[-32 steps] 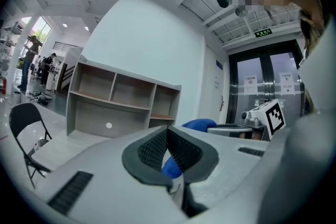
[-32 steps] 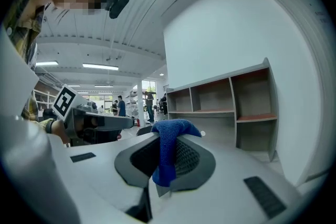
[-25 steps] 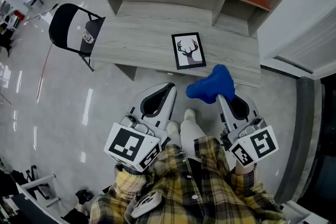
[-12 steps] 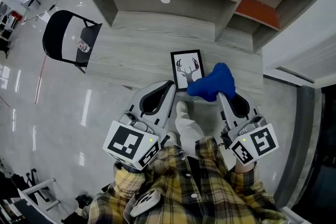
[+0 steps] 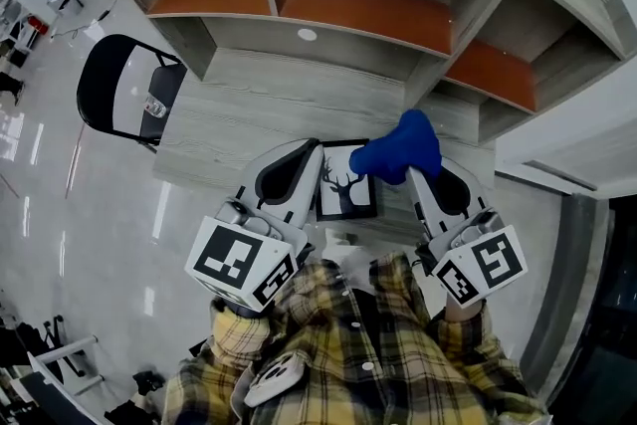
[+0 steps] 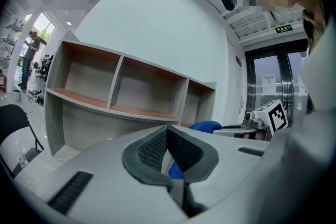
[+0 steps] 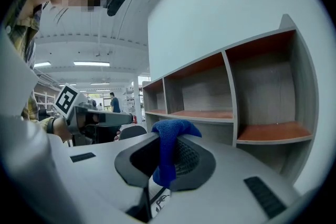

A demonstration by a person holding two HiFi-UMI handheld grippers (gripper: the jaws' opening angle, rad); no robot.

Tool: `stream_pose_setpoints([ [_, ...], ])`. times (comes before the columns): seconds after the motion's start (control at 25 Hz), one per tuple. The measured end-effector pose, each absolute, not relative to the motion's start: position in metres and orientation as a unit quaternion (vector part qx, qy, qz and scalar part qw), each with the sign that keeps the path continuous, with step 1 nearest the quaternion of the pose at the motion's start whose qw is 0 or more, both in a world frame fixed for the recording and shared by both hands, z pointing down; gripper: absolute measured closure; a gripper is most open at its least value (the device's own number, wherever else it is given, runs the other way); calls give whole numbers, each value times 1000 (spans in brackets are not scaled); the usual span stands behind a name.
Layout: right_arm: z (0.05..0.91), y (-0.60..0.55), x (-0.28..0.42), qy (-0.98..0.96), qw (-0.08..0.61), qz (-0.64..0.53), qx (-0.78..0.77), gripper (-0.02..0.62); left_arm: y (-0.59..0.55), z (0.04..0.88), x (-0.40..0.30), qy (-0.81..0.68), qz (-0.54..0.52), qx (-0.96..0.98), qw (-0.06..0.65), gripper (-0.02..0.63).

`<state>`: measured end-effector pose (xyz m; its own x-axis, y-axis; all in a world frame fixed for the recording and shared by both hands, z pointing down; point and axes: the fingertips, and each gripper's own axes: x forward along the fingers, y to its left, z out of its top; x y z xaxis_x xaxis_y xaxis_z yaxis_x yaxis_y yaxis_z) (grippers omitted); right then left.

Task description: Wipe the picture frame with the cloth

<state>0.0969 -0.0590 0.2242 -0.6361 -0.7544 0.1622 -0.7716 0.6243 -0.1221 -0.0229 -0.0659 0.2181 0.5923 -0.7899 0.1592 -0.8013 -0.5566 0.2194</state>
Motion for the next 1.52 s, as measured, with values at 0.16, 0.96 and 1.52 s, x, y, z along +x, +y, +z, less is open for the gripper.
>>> stream_pose_setpoints([
  [0.16,228,-79,98,-904,51,98,413,554,-87,223,-21,-457,28,877,144,600],
  [0.96,295,-119,71,-887,101,171,418,554,-138,387,-45,-427,133,836,319,600],
  [1.52,394,-112,43,-874,164,238,392,554,-96,543,-57,-407,229,762,449,561],
])
